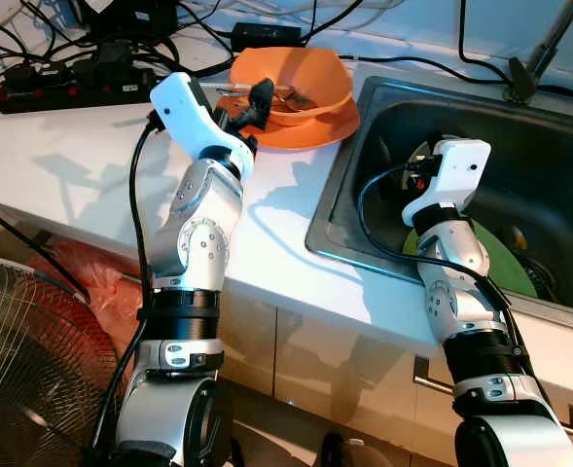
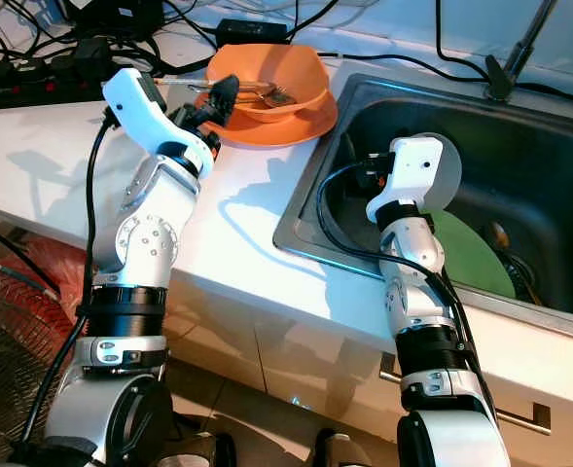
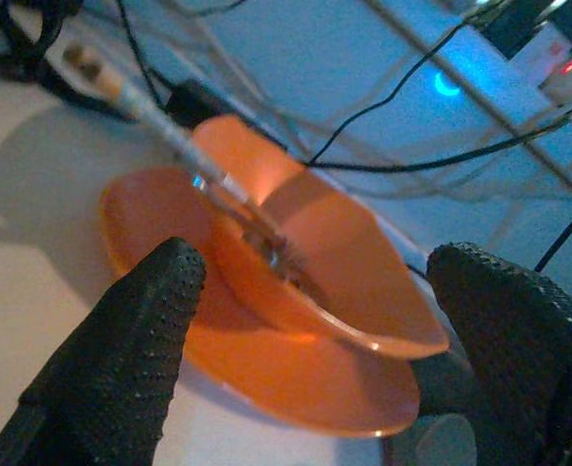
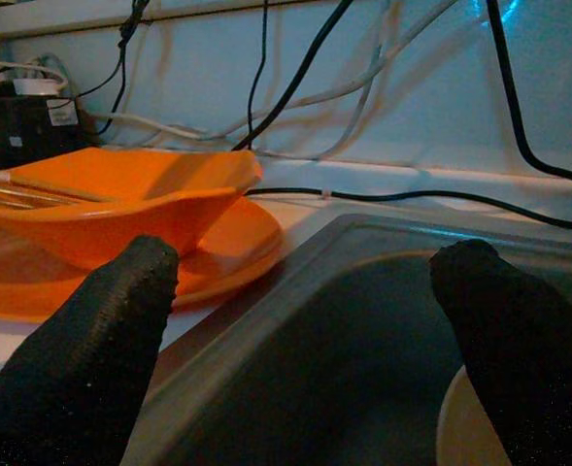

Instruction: Kitchen organization

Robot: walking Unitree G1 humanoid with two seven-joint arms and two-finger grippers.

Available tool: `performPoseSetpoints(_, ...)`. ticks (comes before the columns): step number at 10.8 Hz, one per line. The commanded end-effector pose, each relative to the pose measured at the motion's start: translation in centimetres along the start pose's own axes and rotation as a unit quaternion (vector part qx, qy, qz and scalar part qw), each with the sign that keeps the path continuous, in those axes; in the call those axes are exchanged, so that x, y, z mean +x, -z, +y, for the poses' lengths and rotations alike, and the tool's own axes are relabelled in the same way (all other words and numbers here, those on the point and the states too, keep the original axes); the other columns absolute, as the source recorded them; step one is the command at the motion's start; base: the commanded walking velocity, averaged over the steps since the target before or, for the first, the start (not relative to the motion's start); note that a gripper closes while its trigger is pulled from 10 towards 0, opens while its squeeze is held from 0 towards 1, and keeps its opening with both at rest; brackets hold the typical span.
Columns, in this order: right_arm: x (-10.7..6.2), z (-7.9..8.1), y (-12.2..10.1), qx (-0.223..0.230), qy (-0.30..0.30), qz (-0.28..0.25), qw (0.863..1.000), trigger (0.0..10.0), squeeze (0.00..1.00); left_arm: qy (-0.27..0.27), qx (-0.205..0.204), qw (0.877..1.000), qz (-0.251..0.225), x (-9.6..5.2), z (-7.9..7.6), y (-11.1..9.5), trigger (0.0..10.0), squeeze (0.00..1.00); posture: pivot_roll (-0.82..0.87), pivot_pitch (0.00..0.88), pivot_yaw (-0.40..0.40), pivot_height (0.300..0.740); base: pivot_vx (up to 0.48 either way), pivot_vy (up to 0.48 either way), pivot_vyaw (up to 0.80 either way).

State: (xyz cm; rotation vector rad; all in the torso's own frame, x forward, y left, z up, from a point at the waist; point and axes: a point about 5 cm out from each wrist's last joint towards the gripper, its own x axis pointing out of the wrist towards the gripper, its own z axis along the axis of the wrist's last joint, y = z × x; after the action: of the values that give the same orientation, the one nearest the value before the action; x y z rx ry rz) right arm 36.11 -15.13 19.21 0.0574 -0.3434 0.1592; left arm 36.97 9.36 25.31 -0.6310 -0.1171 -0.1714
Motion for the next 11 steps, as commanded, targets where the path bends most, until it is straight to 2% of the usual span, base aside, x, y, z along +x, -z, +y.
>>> performPoseSetpoints(1, -0.3, 0.0, 0.5, -0.001, -0.003, 0.012, 1.0, 10.0, 0.0, -0.009, -0.021, 0.999, 0.022, -0.4, -0.2, 1.1, 10.0, 1.0, 0.03, 0.121, 0.013, 0.74, 0.0, 0.0, 0.0)
performPoseSetpoints(2, -0.3, 0.0, 0.5, -0.001, -0.004, 0.012, 1.0, 10.0, 0.0, -0.008, -0.022, 0.999, 0.033, -0.5, -0.3, 1.5, 10.0, 0.0, 0.03, 0.119, 0.014, 0.74, 0.0, 0.0, 0.0)
performPoseSetpoints(3, -0.3, 0.0, 0.5, 0.0, -0.005, 0.013, 1.0, 10.0, 0.0, -0.015, -0.016, 0.999, 0.049, -0.7, -0.2, 2.0, 10.0, 0.0, 0.03, 0.119, 0.014, 0.74, 0.0, 0.0, 0.0)
performPoseSetpoints(6, -0.3, 0.1, 0.5, 0.001, -0.008, 0.013, 1.0, 10.0, 0.0, -0.084, -0.048, 0.991, 0.096, -0.7, 1.9, 3.4, 10.0, 0.0, 0.03, 0.117, 0.015, 0.74, 0.0, 0.0, 0.0)
performPoseSetpoints(7, -0.3, 0.1, 0.5, 0.001, -0.009, 0.014, 1.0, 10.0, 0.0, -0.093, -0.046, 0.99, 0.1, -0.6, 2.2, 3.5, 10.0, 0.0, 0.03, 0.117, 0.015, 0.74, 0.0, 0.0, 0.0)
performPoseSetpoints(11, -0.4, 0.2, 0.5, -0.001, -0.013, 0.016, 1.0, 10.0, 0.0, -0.1, -0.061, 0.988, 0.1, 1.3, 2.6, 2.1, 10.0, 0.0, 0.02, 0.13, 0.018, 0.74, 0.0, 0.0, 0.0)
